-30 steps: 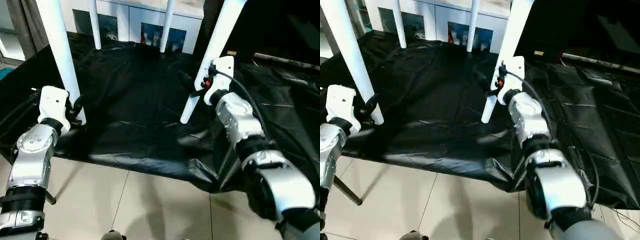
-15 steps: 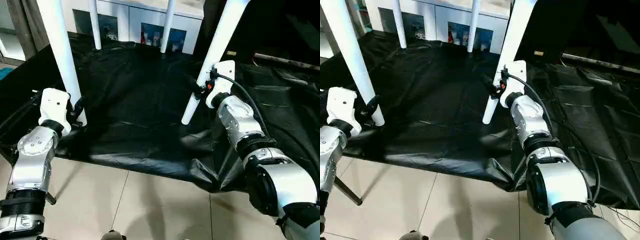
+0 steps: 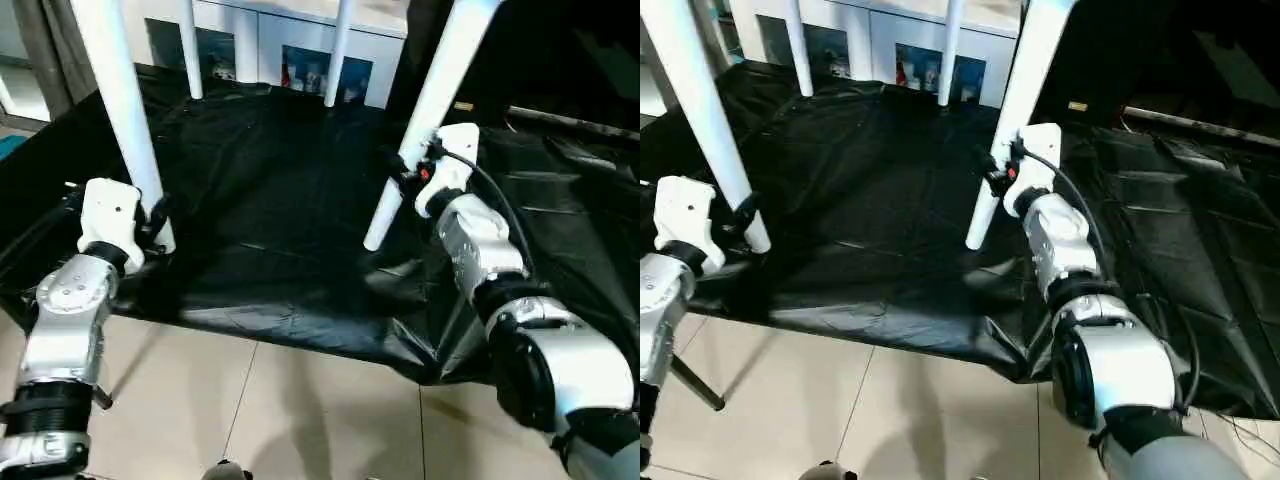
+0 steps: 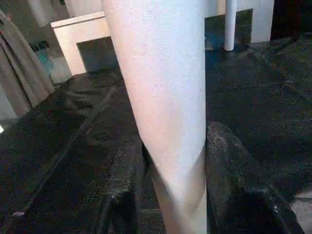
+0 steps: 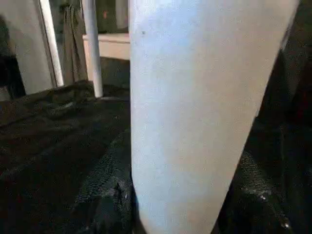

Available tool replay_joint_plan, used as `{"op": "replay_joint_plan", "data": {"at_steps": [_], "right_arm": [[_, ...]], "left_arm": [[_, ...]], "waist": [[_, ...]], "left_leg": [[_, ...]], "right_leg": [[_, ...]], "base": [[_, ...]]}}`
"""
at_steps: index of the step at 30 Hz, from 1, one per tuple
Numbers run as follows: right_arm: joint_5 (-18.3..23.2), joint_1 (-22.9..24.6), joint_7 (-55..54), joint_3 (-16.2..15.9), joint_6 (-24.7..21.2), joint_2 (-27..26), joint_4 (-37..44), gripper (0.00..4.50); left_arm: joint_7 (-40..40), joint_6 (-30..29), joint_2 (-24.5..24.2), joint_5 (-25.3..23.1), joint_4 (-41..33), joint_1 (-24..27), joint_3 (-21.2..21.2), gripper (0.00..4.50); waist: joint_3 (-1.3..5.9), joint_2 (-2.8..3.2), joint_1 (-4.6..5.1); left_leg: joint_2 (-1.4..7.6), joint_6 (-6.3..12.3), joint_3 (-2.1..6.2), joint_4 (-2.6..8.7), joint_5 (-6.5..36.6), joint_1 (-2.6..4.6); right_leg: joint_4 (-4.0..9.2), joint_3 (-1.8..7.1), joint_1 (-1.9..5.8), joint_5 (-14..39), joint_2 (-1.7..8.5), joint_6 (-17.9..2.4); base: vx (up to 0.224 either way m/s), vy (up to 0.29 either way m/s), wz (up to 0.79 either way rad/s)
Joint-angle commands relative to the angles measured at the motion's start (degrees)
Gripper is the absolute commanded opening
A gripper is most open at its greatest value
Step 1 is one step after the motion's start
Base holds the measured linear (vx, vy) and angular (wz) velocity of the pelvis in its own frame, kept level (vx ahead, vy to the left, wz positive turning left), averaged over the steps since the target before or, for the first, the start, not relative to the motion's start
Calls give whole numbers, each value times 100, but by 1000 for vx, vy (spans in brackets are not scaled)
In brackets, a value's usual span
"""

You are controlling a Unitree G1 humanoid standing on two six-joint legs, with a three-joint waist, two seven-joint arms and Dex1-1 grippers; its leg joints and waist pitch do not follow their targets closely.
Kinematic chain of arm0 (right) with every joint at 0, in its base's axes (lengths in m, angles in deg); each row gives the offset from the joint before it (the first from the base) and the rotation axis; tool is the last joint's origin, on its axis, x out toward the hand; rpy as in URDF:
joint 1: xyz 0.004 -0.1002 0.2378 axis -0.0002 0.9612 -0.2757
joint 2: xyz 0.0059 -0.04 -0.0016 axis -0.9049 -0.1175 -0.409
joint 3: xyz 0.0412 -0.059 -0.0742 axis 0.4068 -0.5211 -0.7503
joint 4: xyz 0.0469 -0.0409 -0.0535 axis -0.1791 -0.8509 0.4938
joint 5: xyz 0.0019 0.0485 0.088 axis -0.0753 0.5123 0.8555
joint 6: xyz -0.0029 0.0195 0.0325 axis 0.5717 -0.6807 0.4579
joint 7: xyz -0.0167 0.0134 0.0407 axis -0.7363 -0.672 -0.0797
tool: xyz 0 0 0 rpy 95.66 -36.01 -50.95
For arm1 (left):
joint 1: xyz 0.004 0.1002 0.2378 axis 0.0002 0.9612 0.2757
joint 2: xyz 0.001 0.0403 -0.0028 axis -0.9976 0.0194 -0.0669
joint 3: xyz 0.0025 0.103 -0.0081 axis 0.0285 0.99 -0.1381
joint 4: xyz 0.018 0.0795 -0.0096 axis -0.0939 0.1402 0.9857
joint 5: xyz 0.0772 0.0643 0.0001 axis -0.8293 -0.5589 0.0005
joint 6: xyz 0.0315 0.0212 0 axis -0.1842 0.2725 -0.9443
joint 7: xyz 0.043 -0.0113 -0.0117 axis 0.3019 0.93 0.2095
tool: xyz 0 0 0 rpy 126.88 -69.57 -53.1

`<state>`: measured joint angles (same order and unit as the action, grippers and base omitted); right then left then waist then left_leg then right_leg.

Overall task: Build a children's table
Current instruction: Flip table

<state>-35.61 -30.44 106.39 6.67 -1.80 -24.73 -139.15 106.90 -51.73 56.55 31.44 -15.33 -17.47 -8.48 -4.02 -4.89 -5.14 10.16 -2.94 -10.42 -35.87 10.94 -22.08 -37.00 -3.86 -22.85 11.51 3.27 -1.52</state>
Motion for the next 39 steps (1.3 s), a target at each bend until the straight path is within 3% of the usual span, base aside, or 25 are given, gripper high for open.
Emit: {"op": "replay_joint_plan", "data": {"at_steps": [1, 4, 6, 7, 8, 10, 12, 13, 15, 16, 18, 19, 21, 22, 23, 26, 28, 32, 33, 34, 35, 37, 38, 39], "right_arm": [[-61, 249, 40, -74, 221, -21, 292, 161], [-239, 960, 100, -265, 585, -24, 880, 160], [-206, 1155, 65, -224, 624, -13, 1070, 160], [-188, 1370, -12, -182, 658, 7, 1313, 160], [-186, 1484, -58, -167, 678, 20, 1447, 160], [-198, 1898, -200, -118, 760, 51, 1990, 160], [-237, 2254, -313, -101, 768, 63, 2506, 160], [-292, 2419, -377, -115, 777, 77, 2755, 160], [-439, 2926, -772, -13, 759, 32, 3507, 160], [-488, 3085, -904, 17, 729, 15, 3743, 160], [-684, 3385, -1178, 58, 682, -4, 4157, 160], [-834, 3523, -1386, 99, 638, -14, 4332, 160], [-1082, 3721, -1734, 150, 504, -24, 4590, 160], [-1230, 3822, -1945, 166, 382, -22, 4737, 160], [-1310, 3885, -2101, 182, 261, -28, 4835, 160], [-1491, 3979, -2464, 229, 5, -21, 5011, 160], [-1404, 4016, -2505, 141, -233, -9, 5071, 160], [-1152, 3897, -2255, -9, -286, 46, 4888, 160], [-1151, 3895, -2252, -10, -287, 47, 4885, 160], [-1098, 3855, -2163, -60, -394, 66, 4826, 160], [-1097, 3833, -2142, -85, -442, 80, 4788, 160], [-1132, 3824, -2159, -123, -518, 96, 4792, 160], [-1120, 3823, -2157, -144, -567, 99, 4807, 160], [-1104, 3820, -2159, -165, -613, 101, 4821, 160]], "left_arm": [[138, -36, 95, -262, -58, 109, 502, 154], [133, -25, 204, -283, -74, 118, 603, 154], [134, -27, 237, -286, -77, 109, 629, 154], [149, -25, 268, -291, -68, 86, 661, 154], [160, -23, 284, -296, -61, 72, 679, 154], [173, -10, 347, -321, -40, 14, 742, 154], [180, -5, 403, -340, -34, -27, 780, 154], [172, 3, 431, -354, -20, -52, 800, 154], [182, 57, 516, -405, 84, -161, 916, 154], [187, 76, 537, -420, 123, -197, 956, 154], [197, 100, 551, -453, 222, -299, 1016, 154], [219, 116, 538, -469, 291, -369, 1039, 154], [229, 163, 487, -521, 430, -493, 1070, 154], [230, 201, 448, -544, 528, -566, 1074, 154], [234, 236, 411, -558, 616, -631, 1070, 154], [259, 323, 335, -612, 788, -765, 1091, 154], [291, 389, 271, -659, 935, -874, 1130, 154], [350, 356, 214, -643, 874, -805, 1164, 154], [351, 355, 213, -642, 871, -803, 1164, 154], [366, 341, 173, -631, 795, -717, 1170, 154], [388, 313, 134, -612, 695, -618, 1159, 154], [399, 293, 76, -613, 599, -512, 1137, 154], [415, 303, 26, -597, 565, -463, 1122, 154], [431, 322, -46, -577, 526, -406, 1108, 154]], "waist": [[433, 147, 56], [443, 183, 26], [438, 163, 14], [431, 215, 13], [410, 192, 15], [403, 229, 1], [391, 201, -22], [392, 272, -27], [379, 231, -21], [395, 294, -59], [389, 267, -70], [387, 314, -63], [407, 283, -36], [409, 320, -39], [416, 309, -25], [430, 298, 6], [435, 326, 17], [441, 323, 84], [439, 297, 97], [432, 314, 98], [434, 279, 108], [422, 295, 138], [419, 268, 153], [416, 291, 167]], "left_leg": [[385, -78, 116, 493, 1068, 178], [395, -94, 119, 506, 1047, 200], [389, -73, 112, 508, 1062, 207], [378, -99, 117, 517, 1165, 208], [382, -144, 111, 527, 1408, 235], [381, -231, 126, 542, 1669, 257], [384, -265, 126, 557, 1844, 290], [375, -296, 139, 558, 1949, 299], [372, -301, 146, 581, 2022, 280], [375, -325, 133, 577, 2022, 346], [363, -279, 129, 592, 1887, 297], [356, -288, 136, 596, 1817, 285], [354, -245, 149, 610, 1647, 220], [345, -241, 135, 604, 1586, 235], [344, -234, 148, 612, 1519, 208], [345, -212, 147, 613, 1394, 202], [340, -184, 141, 605, 1297, 209], [351, -143, 136, 609, 1250, 193], [351, -131, 131, 609, 1253, 188], [350, -127, 123, 605, 1278, 198], [354, -108, 124, 605, 1280, 188], [357, -95, 120, 609, 1296, 183], [354, -91, 115, 609, 1317, 184], [350, -105, 119, 609, 1382, 192]], "right_leg": [[389, 342, 209, 631, 546, -1267], [390, 341, 207, 475, 545, -1194], [394, 346, 204, 440, 536, -1178], [418, 347, 202, 596, 532, -1159], [458, 355, 168, 854, 528, -1111], [497, 362, 151, 1172, 532, -1017], [544, 369, 119, 1388, 523, -896], [546, 375, 110, 1510, 528, -864], [603, 380, 130, 1722, 525, -758], [613, 388, 81, 1627, 512, -719], [608, 398, 125, 1551, 514, -701], [601, 405, 130, 1520, 508, -671], [578, 393, 194, 1450, 523, -647], [588, 396, 169, 1435, 512, -607], [574, 392, 204, 1383, 513, -585], [559, 385, 214, 1227, 514, -590], [549, 384, 213, 1049, 505, -603], [516, 371, 243, 711, 513, -753], [517, 371, 247, 712, 511, -761], [527, 377, 236, 753, 514, -774], [524, 378, 251, 783, 521, -788], [530, 383, 244, 862, 519, -801], [540, 383, 240, 915, 515, -792], [552, 386, 231, 1032, 518, -785]], "base": [[0, 0, 0], [0, 0, 0], [0, 0, 0], [0, 0, 0], [0, 0, 0], [0, 0, 0], [0, 0, 0], [0, 0, 0], [0, 0, 0], [0, 0, 0], [0, 0, 0], [0, 0, 0], [0, 0, 0], [0, 0, 0], [0, 0, 0], [0, 0, 0], [0, 0, 0], [0, 0, 0], [0, 0, 0], [0, 0, 0], [0, 0, 0], [0, 0, 0], [0, 0, 0], [0, 0, 0]]}}
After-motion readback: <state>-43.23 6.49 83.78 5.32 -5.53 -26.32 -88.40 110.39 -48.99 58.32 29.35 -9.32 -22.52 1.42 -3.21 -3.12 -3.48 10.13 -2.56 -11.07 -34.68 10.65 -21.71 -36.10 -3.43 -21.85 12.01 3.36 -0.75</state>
